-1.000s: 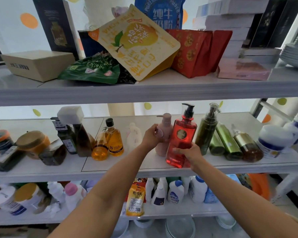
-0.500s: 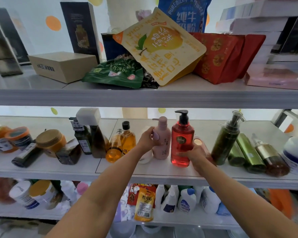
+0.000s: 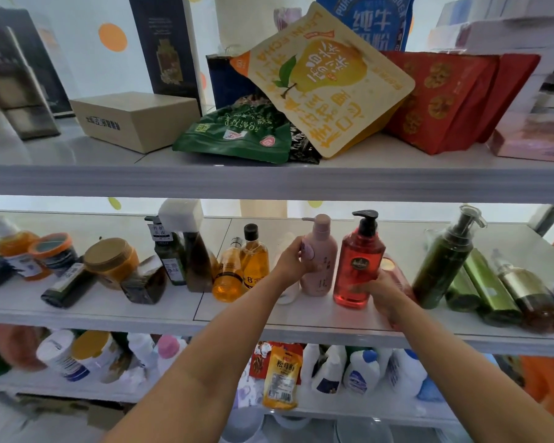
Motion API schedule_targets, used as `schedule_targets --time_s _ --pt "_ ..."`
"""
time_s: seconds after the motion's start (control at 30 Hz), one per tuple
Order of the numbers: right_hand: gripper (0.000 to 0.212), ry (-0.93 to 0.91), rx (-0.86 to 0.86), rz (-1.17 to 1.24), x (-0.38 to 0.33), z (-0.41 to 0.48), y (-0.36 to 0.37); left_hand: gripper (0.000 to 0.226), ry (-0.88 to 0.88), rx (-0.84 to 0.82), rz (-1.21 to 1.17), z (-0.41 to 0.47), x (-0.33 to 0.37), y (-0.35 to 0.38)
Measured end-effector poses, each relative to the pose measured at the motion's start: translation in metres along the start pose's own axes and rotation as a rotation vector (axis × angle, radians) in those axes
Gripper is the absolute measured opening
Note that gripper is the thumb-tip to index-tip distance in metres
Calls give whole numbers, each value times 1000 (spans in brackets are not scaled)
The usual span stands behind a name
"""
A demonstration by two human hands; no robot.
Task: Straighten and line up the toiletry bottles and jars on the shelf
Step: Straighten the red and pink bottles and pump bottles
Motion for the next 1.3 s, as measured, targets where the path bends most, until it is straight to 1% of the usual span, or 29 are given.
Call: schedule_targets --time_s 0.13,0.17,0.23,0.3,0.4,0.47,0.57,0.67,0.77,0.87,0.97,1.07,1.13,1.2,1.3 --pt "55 -43 105 -6 8 -1 2 75 -33 -7 -27 -11 -4 -1" --pt "61 -54 139 7 12 -2 3 80 -48 -10 -26 -15 -5 -2" --pt "82 -35 216 59 23 -6 6 90 -89 1 -14 -25 -8 -5" --pt "95 -5 341 38 31 -15 11 93 -110 18 4 -37 -9 -7" --pt "98 35 561 -90 37 -31 21 93 -128 43 69 -58 -6 -14" --pt "90 26 614 -176 40 -42 31 92 -128 48 153 -76 -5 -20" --pt "79 -25 524 -364 46 -57 53 89 -155 29 281 -101 -4 -30" --pt "75 -178 358 -556 43 -70 82 93 -179 37 420 -121 -6 -46" --pt "84 -336 178 -698 36 -81 112 99 -179 44 501 -133 -14 -62" --pt "92 -384 80 -787 30 -88 138 97 -195 63 537 -139 -23 -75" --pt "94 -402 99 -809 20 -87 159 91 -201 59 547 -127 -53 -90" --pt "88 -410 175 -811 7 -79 173 85 -177 49 568 -103 -88 -106" --pt "93 -377 208 -787 1 -69 183 88 -177 22 593 -97 -87 -117" --pt "98 -314 244 -721 -3 -59 193 91 -166 -8 561 -99 -81 -127" --pt "99 -247 305 -665 -6 -47 208 93 -155 -61 545 -98 -84 -137"
Point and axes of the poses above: each hand's wrist, its own z-axis towards the middle knuckle, its own y-axis out of the palm, x = y × z, the point moved 2 cm from there along z, towards the middle knuckle, and after that the axes turned 10 degrees about y, right-handed, at the moved point
